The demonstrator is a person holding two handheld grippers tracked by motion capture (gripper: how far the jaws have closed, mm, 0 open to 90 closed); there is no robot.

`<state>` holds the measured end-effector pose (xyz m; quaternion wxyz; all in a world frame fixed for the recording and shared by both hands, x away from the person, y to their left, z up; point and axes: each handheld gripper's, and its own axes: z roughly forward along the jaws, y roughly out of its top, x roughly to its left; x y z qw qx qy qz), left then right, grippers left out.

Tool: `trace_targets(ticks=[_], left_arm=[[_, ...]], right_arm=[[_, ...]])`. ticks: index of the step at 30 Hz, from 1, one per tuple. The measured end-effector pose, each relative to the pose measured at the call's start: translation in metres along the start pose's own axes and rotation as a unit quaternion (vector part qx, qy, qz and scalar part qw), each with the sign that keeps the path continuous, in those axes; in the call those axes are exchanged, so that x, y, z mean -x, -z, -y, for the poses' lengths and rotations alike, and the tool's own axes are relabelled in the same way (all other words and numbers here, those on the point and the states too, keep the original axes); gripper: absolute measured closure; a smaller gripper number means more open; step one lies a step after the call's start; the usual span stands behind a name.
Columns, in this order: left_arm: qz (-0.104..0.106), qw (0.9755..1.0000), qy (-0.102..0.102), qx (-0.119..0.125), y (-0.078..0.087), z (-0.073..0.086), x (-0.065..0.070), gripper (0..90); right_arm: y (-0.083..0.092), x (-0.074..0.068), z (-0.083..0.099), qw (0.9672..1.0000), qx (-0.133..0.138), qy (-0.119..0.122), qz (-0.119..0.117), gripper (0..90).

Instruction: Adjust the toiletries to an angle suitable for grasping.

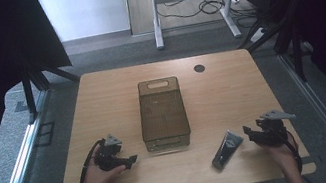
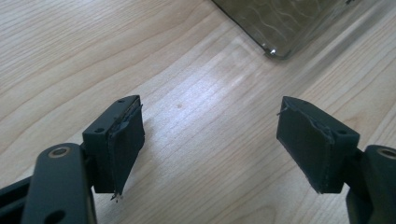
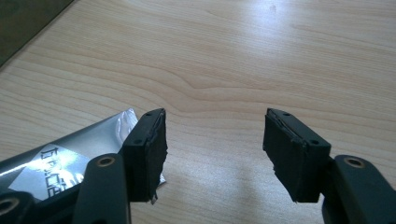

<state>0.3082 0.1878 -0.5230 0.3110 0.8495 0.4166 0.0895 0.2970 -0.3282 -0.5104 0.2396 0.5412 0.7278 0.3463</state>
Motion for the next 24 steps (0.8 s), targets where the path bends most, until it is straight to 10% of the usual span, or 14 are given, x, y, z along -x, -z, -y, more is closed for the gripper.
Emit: trace_targets(ticks=[24], left_arm=[[0.004,1.0,-0.005,-0.001,-0.002,-0.0018,-0.0001,23.6]], right_arm=[[-0.0033,-0.005,0.0035,0.9983,-0.04,0.04,-0.015,88.2]])
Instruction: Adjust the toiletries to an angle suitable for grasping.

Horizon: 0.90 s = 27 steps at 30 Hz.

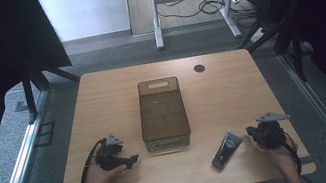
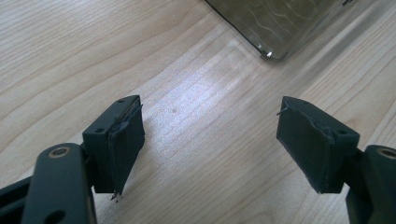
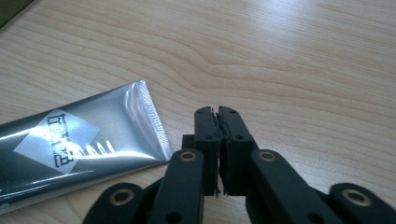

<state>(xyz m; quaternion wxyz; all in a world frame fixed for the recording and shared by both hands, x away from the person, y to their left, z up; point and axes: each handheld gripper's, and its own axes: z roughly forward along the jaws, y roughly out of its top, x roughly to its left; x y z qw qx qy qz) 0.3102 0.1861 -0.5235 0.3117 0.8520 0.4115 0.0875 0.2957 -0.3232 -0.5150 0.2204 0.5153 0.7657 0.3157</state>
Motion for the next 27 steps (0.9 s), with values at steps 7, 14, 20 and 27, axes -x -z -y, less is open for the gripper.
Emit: trace_targets(ticks=[7,14,20,27], left_arm=[[-0.003,1.0,0.001,-0.002,0.001,0.0,-0.003,23.6],[-0.005,0.9999,0.009,0.01,0.008,0.001,-0.004,23.6],[-0.002,0.9999,0.005,0.01,0.008,0.0,-0.003,23.6],[0.0,0.9999,0.005,0.011,0.008,-0.001,-0.002,23.6]], right_arm=[[0.002,-0.008,-0.004,0.9996,-0.005,0.012,-0.026,89.9],[0.013,-0.036,-0.017,0.9958,-0.012,0.061,-0.067,89.9],[0.026,-0.055,-0.011,0.989,-0.047,0.098,-0.1,89.9],[0.039,-0.072,0.0,0.979,-0.077,0.116,-0.149,90.0]])
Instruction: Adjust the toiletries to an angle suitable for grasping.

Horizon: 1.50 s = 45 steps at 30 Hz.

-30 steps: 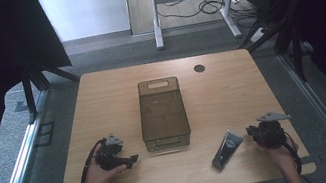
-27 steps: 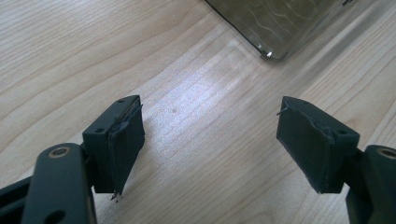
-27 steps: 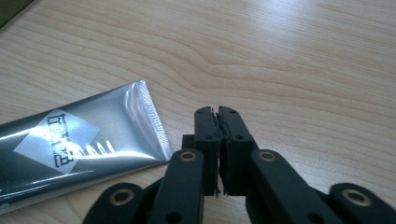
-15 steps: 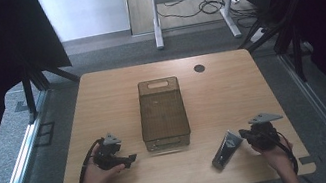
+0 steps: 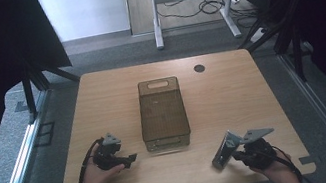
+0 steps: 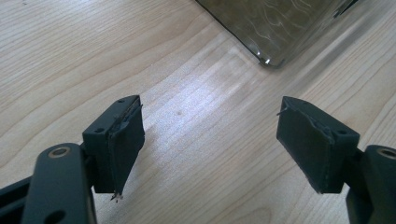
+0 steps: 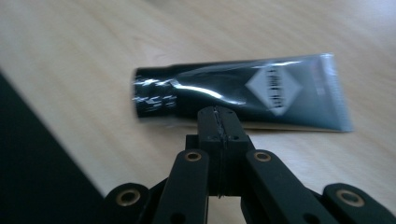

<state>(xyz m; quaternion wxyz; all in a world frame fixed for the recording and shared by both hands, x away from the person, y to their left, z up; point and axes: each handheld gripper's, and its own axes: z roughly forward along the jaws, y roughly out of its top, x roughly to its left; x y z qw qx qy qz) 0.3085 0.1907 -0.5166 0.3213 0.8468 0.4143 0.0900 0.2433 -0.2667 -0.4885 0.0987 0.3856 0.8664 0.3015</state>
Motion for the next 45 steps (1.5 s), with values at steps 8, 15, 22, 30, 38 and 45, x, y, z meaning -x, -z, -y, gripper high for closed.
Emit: trace_targets(ticks=[8,15,22,30,38,45], left_arm=[[-0.002,1.0,0.001,-0.003,-0.001,0.001,-0.001,23.6],[-0.002,1.0,0.003,0.001,0.001,0.001,-0.001,23.6],[-0.002,1.0,0.0,-0.001,0.0,0.001,-0.003,23.6],[-0.003,1.0,0.003,0.001,0.001,0.001,-0.004,23.6],[-0.002,1.0,0.008,0.001,0.0,0.002,-0.004,23.6],[-0.001,0.9999,0.01,0.002,0.001,0.002,-0.005,23.6]], right_arm=[[-0.01,-0.012,-0.003,0.9991,-0.023,0.018,-0.029,90.0],[-0.017,-0.02,-0.01,0.9981,-0.03,0.032,-0.043,90.0],[-0.027,-0.025,-0.021,0.9973,-0.035,0.046,-0.044,90.0],[-0.041,-0.021,-0.036,0.9973,-0.038,0.045,-0.044,90.0],[-0.051,-0.014,-0.051,0.9979,-0.041,0.036,-0.035,89.9],[-0.055,0.0,-0.062,0.9987,-0.037,0.016,-0.031,89.9]])
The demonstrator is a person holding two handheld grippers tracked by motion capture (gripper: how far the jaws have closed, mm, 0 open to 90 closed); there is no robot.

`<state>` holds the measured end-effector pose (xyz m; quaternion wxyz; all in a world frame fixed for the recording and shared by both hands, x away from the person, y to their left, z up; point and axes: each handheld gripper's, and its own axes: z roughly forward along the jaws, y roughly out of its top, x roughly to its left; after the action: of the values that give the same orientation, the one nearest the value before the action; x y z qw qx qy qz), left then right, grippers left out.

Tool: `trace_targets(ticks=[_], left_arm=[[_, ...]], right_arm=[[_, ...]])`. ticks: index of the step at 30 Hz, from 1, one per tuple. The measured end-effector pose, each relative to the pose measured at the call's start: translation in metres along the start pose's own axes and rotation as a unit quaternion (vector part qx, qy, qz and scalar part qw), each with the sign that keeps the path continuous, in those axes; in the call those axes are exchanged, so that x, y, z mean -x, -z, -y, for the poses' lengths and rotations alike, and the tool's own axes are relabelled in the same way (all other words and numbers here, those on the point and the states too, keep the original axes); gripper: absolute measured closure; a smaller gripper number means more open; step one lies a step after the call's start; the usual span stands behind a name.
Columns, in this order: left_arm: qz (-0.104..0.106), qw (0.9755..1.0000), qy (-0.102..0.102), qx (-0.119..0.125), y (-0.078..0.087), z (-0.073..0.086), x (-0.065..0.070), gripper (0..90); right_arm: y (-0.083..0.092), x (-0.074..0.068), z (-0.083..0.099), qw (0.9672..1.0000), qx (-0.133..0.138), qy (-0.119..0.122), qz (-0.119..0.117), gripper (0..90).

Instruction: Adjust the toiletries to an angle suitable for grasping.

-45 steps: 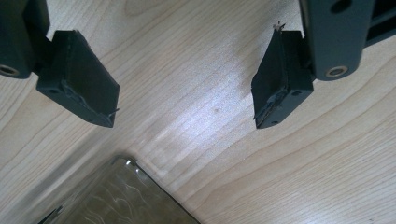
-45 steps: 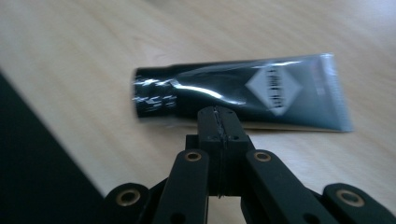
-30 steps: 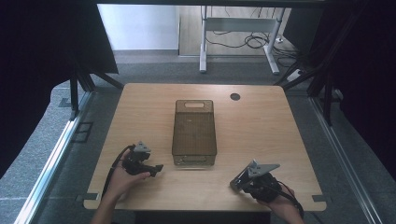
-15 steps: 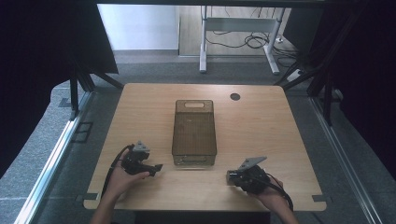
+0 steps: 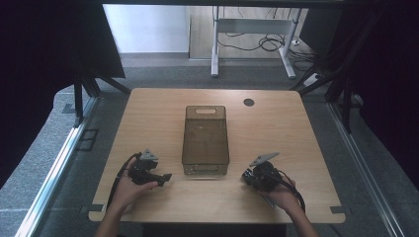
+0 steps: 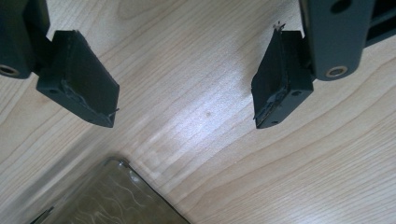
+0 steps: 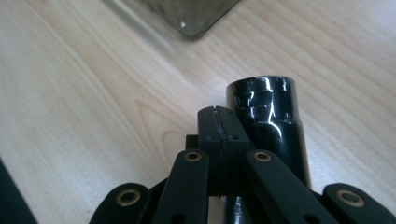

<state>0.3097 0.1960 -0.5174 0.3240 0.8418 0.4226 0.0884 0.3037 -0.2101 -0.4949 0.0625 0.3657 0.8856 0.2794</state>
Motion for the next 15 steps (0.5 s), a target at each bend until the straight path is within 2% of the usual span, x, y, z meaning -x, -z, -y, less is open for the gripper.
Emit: trace_targets(ticks=[7,11,15], left_arm=[[-0.002,1.0,0.002,0.001,0.0006,0.0003,-0.0013,23.6],[-0.001,1.0,0.002,0.003,0.0019,0.0003,-0.0018,23.6],[-0.001,1.0,0.002,0.003,0.0018,0.0003,-0.0012,23.6]], right_arm=[[-0.0015,0.0093,-0.0032,0.9999,0.004,-0.014,0.004,89.9],[-0.0022,0.0074,-0.0032,0.9998,0.011,-0.014,-0.002,89.7],[0.0063,0.0038,-0.0041,0.9996,0.026,-0.012,0.002,86.4]])
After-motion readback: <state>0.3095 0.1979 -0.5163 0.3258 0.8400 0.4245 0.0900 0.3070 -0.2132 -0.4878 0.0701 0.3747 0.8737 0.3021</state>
